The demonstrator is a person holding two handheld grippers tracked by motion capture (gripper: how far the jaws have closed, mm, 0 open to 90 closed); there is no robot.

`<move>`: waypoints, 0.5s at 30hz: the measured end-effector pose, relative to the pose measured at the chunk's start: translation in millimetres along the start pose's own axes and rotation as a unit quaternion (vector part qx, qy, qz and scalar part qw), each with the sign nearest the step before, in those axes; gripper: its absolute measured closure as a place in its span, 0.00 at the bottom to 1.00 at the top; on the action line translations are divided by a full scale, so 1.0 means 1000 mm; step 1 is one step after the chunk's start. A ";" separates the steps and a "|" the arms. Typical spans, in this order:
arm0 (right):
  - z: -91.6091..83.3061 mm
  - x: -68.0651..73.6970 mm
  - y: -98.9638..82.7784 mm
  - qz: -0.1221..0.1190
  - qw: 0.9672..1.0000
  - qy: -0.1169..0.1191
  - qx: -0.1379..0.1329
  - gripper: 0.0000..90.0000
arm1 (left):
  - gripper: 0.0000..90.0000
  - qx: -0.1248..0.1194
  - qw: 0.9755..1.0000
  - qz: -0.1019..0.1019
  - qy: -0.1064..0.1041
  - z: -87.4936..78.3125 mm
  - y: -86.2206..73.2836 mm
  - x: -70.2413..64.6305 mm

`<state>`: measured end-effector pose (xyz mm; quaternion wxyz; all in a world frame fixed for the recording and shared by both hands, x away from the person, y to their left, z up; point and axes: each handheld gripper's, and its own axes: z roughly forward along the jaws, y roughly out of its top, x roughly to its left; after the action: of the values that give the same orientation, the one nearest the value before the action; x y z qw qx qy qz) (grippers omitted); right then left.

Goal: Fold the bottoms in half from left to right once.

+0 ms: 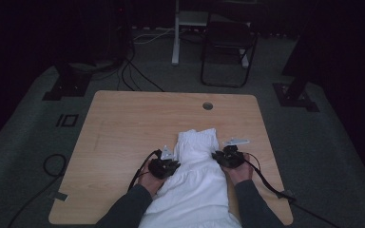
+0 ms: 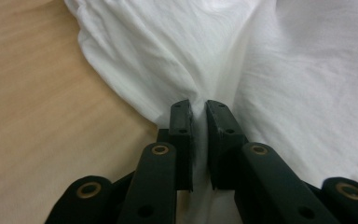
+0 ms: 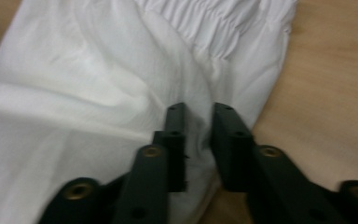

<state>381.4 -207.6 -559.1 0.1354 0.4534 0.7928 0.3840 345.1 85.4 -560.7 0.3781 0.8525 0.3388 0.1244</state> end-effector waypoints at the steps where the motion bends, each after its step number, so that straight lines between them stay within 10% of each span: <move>1: -0.003 0.000 0.000 -0.004 1.000 0.000 -0.011 0.67 | 0.88 0.000 1.000 0.002 0.001 -0.001 -0.001 0.000; 6: -0.012 -0.001 0.016 -0.008 0.998 -0.010 -0.064 0.43 | 0.73 0.001 1.000 0.000 0.014 0.001 0.001 0.001; 15: 0.035 -0.006 0.040 -0.072 0.995 -0.061 0.022 0.18 | 0.68 0.001 1.000 0.004 0.017 0.002 0.002 0.001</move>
<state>428.8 -183.7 -553.5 0.2014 0.4206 0.8218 0.3275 348.1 83.9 -560.6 0.3705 0.8520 0.3424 0.1400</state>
